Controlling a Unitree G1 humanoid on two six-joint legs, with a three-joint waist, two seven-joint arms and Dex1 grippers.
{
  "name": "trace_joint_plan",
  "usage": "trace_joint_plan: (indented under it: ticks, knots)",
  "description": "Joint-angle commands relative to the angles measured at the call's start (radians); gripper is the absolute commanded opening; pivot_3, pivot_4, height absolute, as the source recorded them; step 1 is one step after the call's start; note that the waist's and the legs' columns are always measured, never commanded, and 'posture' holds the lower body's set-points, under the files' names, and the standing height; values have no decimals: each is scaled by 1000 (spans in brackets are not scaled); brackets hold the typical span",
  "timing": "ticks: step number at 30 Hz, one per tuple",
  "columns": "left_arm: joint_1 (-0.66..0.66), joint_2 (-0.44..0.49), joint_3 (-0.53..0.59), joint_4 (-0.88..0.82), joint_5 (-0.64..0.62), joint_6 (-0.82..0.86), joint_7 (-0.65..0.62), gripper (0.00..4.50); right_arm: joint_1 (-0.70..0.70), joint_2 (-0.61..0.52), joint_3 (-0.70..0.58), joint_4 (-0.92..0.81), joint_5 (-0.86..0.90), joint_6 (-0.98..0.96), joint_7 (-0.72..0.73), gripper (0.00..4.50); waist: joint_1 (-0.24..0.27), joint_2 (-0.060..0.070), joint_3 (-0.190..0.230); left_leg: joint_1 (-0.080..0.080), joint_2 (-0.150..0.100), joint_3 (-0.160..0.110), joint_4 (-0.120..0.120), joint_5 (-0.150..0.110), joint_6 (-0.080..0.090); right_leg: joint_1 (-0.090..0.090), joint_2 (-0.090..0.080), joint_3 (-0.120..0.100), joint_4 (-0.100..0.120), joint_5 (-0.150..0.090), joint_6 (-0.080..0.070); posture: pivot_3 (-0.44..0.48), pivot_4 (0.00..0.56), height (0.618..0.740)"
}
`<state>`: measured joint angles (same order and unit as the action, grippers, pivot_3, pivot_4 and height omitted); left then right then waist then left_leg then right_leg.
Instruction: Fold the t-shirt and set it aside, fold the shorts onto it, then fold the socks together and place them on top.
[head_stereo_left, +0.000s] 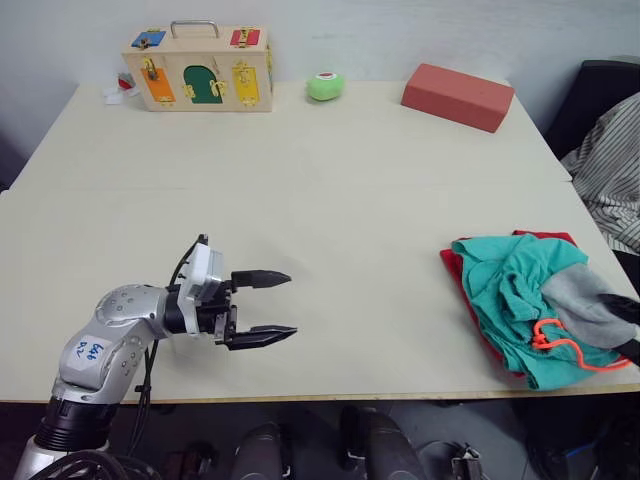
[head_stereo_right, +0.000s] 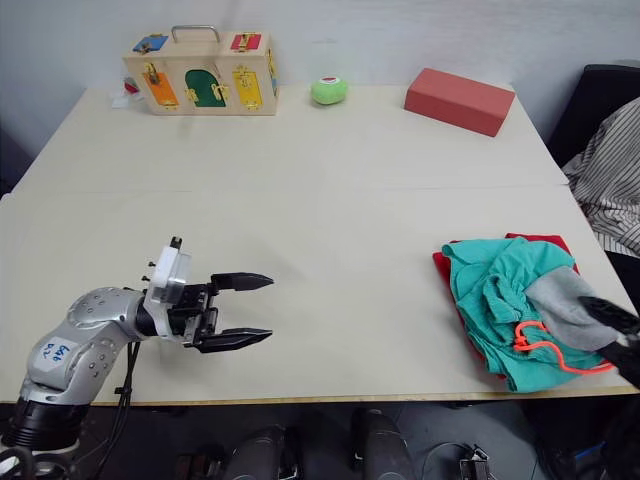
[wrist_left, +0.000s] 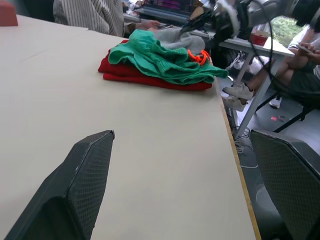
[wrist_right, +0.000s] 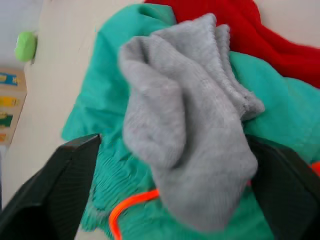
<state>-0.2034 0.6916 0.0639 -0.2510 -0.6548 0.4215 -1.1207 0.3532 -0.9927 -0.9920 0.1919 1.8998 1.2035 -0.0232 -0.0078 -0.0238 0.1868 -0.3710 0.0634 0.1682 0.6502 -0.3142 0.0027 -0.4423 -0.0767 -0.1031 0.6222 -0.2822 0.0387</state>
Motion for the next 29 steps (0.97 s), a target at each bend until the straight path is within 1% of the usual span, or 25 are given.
trace_joint_plan:
  ticks: [1, 3, 4, 5, 7, 8, 10, 11, 12, 13, 14, 15, 16, 17, 18, 20, 21, 24, 26, 29]
  knots:
    - [21, 26, 41, 24, 22, -39, -23, 4500, 127, -91, -167, -55, -187, 84, 296, 4474, 5, 0, 0, 0, 0, 0, 0, -1, 1, 0, 0, 0, -1, 0, 0, 0, 150, 740]
    - [33, 35, 60, 49, 43, -79, -26, 4500, 219, -129, -207, -136, -394, 4, 527, 4474, 8, 0, 0, 0, 1, 0, -1, -3, 5, 0, 1, 0, -1, 0, 0, 0, 150, 740]
    - [39, 37, 70, 62, 53, -97, -27, 4500, 239, -137, -210, -169, -475, -53, 614, 4474, 7, 0, 0, 0, 1, 0, -1, -3, 6, 0, 1, 0, -2, 0, 0, 0, 150, 740]
    - [48, 41, 85, 76, 69, -122, -21, 4500, 262, -152, -201, -210, -577, -132, 704, 4474, 7, -1, 0, 0, 1, 0, -1, -4, 5, 0, 1, 0, -2, -1, 1, 0, 150, 740]
    - [79, 51, 120, 90, 101, -163, -2, 4500, 253, -170, -133, -316, -779, -351, 863, 4474, 3, 0, 0, -1, 2, 1, -1, -4, 6, 0, 2, 0, -3, -1, 1, 0, 150, 740]
    - [100, 65, 132, 95, 123, -172, 7, 4500, 220, -174, -76, -365, -850, -452, 932, 4474, 3, 0, 0, 0, 2, 2, -1, -5, 6, 0, 2, 0, -4, -1, 2, 0, 150, 740]
    - [144, 88, 156, 101, 162, -195, 24, 4500, 181, -220, 94, -444, -1023, -637, 1040, 4474, -6, -1, 0, 1, 3, 2, -1, -5, 5, 0, 3, 0, -3, -1, 2, 0, 150, 740]
    - [164, 90, 170, 102, 178, -219, 33, 4500, 131, -233, 180, -469, -1066, -700, 1075, 4474, -12, -1, 0, 1, 3, 2, -1, -5, 4, -1, 3, 1, -3, -1, 2, 0, 150, 740]
    - [185, 90, 187, 99, 198, -239, 54, 4500, 14, -224, 290, -472, -1092, -763, 1073, 4474, -12, -2, 1, 1, 3, 2, -2, -5, 4, -1, 3, 1, -3, -1, 2, 0, 150, 740]
    - [206, 94, 204, 95, 218, -251, 74, 4500, -138, -191, 408, -465, -1108, -807, 1061, 4474, -18, -4, 2, 1, 3, 2, -2, -5, 3, -1, 3, 0, -3, 0, 0, 0, 150, 740]
    - [223, 96, 219, 93, 231, -260, 88, 4500, -263, -154, 503, -451, -1140, -861, 1063, 4474, -18, -3, 2, 1, 3, 2, -2, -4, 2, -2, 3, 0, -3, 1, -2, 0, 150, 740]
    - [232, 98, 227, 93, 238, -265, 96, 4500, -344, -125, 565, -436, -1172, -897, 1072, 4474, -20, -4, 3, 0, 3, 2, -1, -2, -1, -2, 2, 0, -2, 2, -4, 0, 150, 740]
    - [251, 102, 242, 92, 241, -272, 97, 4500, -443, -72, 649, -407, -1235, -958, 1086, 4474, -19, -4, 4, 0, 2, 2, -1, -1, -3, -2, 2, 0, -2, 3, -5, 0, 150, 740]
    - [275, 105, 264, 96, 250, -282, 105, 4500, -538, 0, 746, -360, -1319, -1067, 1120, 4474, -20, -5, 4, 0, 2, 3, -1, -1, -3, -3, 1, 0, -1, 3, -5, 0, 150, 740]
    - [291, 108, 279, 102, 257, -292, 111, 4500, -605, 54, 816, -320, -1379, -1146, 1144, 4474, -20, -5, 4, 1, 2, 3, -1, -1, -4, -3, 1, 0, -1, 3, -6, 0, 150, 740]
    - [343, 104, 321, 122, 275, -319, 130, 4500, -736, 218, 975, -178, -1509, -1349, 1206, 4474, -21, -5, 4, 1, 3, 4, -1, -1, -5, -3, 1, -1, 0, 2, -7, 0, 150, 740]
    - [366, 99, 335, 130, 291, -339, 141, 4500, -775, 285, 1020, -105, -1548, -1433, 1225, 4474, -24, -5, 4, 1, 3, 5, 0, -1, -5, -3, 1, -2, 1, 1, -8, 0, 150, 740]
    - [409, 85, 365, 142, 305, -378, 162, 4500, -840, 387, 1078, 70, -1613, -1593, 1273, 4474, -19, -4, 5, 1, 3, 6, 1, 0, -5, -5, 0, -2, 4, 0, -10, 0, 150, 740]
    - [433, 75, 383, 149, 307, -404, 173, 4500, -886, 424, 1105, 185, -1643, -1669, 1299, 4474, -15, -3, 5, 0, 3, 6, 3, -1, -4, -5, -2, -3, 5, -1, -11, 0, 150, 740]
    - [444, 56, 396, 163, 324, -457, 197, 4500, -943, 462, 1111, 308, -1666, -1746, 1305, 4474, -19, -3, 6, -1, 3, 6, 11, -4, 1, -3, -3, -3, 6, 0, -10, 0, 150, 740]
